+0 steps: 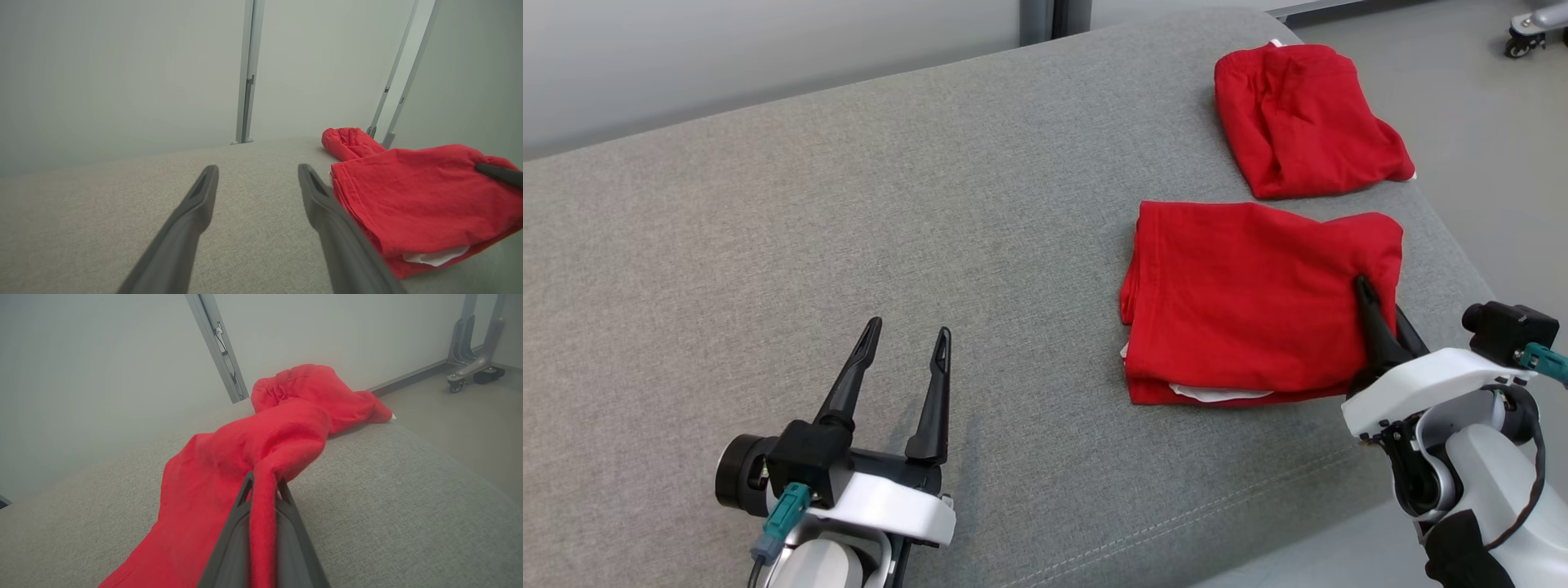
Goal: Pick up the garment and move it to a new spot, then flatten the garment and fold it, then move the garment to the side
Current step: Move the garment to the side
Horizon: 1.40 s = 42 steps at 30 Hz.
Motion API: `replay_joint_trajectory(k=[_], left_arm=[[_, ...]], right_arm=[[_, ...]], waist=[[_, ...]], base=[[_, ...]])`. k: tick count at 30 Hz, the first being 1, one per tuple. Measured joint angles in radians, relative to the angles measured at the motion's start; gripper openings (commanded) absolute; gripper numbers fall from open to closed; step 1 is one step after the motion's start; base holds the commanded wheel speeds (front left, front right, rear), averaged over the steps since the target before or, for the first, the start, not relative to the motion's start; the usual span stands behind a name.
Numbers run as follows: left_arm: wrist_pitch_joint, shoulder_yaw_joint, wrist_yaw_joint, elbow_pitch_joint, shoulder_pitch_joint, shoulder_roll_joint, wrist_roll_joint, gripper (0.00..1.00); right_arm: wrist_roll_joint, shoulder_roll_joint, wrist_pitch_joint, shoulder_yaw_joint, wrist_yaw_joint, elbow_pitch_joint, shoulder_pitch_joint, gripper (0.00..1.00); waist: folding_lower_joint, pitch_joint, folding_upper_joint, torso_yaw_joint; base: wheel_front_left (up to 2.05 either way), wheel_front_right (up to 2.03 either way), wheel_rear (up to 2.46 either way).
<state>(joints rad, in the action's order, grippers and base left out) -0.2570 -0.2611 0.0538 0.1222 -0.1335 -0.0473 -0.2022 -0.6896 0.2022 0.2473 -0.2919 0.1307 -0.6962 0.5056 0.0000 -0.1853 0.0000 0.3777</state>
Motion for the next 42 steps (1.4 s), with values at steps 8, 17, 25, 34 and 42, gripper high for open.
replay_joint_trajectory(k=[8,17,25,34,42], left_arm=[[0.000,-0.014,0.000,0.003,-0.019,0.000,0.000,1.00],[0.000,-0.015,0.000,-0.003,-0.025,0.000,0.000,1.00],[0.000,-0.013,-0.002,-0.016,-0.063,0.000,0.020,1.00],[0.000,-0.004,-0.019,-0.023,-0.118,-0.001,0.054,1.00],[0.000,-0.005,-0.028,-0.031,-0.167,-0.013,0.094,1.00]], right_arm=[[0.011,0.004,0.000,0.004,0.000,0.000,-0.007,0.00],[0.018,0.037,0.000,-0.035,0.000,0.026,0.152,0.00],[-0.009,0.075,-0.042,-0.129,0.000,-0.015,0.414,0.00],[-0.042,0.150,-0.072,-0.209,0.000,-0.095,0.584,0.00],[-0.061,0.253,-0.047,-0.236,0.000,-0.198,0.665,0.00]], waist=[[0.0000,-0.005,0.0000,-0.004],[0.0000,-0.032,0.0000,-0.050],[0.0000,-0.094,0.0000,-0.087],[0.0001,-0.199,0.0000,-0.110],[0.0001,-0.303,0.0000,-0.121]], base=[[0.00,0.00,0.00],[0.00,0.00,0.00],[0.00,0.00,0.00],[0.00,0.00,0.00],[0.00,0.00,0.00]])
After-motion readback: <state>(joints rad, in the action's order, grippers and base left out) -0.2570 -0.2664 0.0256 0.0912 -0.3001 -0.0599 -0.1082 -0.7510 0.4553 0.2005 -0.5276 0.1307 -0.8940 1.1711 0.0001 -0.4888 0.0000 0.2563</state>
